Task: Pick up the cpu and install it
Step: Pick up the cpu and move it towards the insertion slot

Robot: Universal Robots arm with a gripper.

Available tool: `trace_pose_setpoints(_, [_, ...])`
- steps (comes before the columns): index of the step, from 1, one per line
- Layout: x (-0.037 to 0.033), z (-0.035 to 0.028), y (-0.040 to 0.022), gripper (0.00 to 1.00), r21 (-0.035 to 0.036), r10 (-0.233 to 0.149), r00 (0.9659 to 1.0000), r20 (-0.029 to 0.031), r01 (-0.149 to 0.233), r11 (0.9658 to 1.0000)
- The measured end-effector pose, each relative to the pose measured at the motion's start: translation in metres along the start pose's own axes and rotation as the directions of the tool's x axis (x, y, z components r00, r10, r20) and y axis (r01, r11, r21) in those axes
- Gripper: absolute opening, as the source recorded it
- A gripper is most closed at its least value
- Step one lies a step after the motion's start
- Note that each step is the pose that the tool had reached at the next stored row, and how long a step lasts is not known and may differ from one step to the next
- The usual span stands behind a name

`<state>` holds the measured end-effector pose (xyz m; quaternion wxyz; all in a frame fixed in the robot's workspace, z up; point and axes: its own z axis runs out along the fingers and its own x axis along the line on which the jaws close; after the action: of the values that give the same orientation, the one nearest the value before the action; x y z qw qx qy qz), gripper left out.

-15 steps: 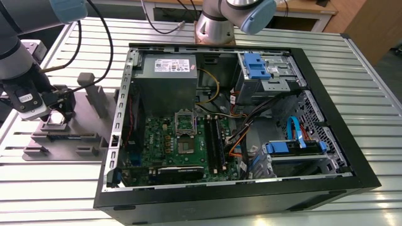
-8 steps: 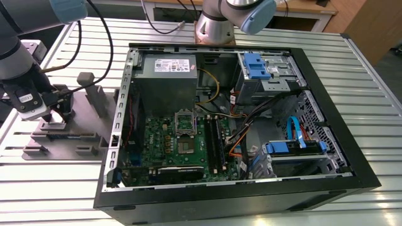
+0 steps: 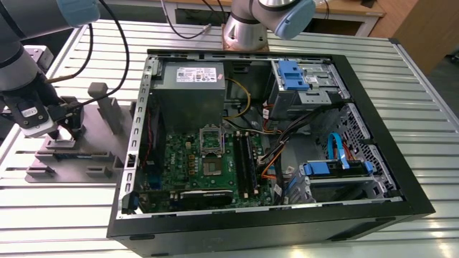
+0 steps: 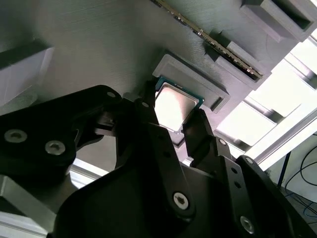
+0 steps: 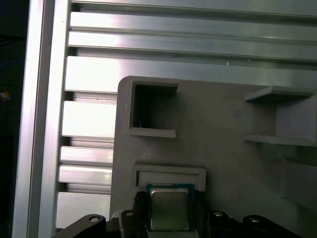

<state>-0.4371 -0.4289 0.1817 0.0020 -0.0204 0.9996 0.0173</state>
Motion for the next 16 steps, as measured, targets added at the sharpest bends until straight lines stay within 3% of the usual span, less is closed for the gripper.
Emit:
trace_pose_setpoints(5, [0.0, 0.0, 0.0, 0.48, 0.0, 0.0, 1.0, -0.0001, 0.0, 1.0])
trace_pose_setpoints(6, [0.0, 0.0001, 0.0, 0.55, 0.0, 0.0, 1.0, 0.0, 0.0, 1.0])
trace_pose_setpoints(16, [0.0, -0.0004, 0.0, 0.55, -0.0002, 0.0, 1.0, 0.0003, 0.0, 1.0])
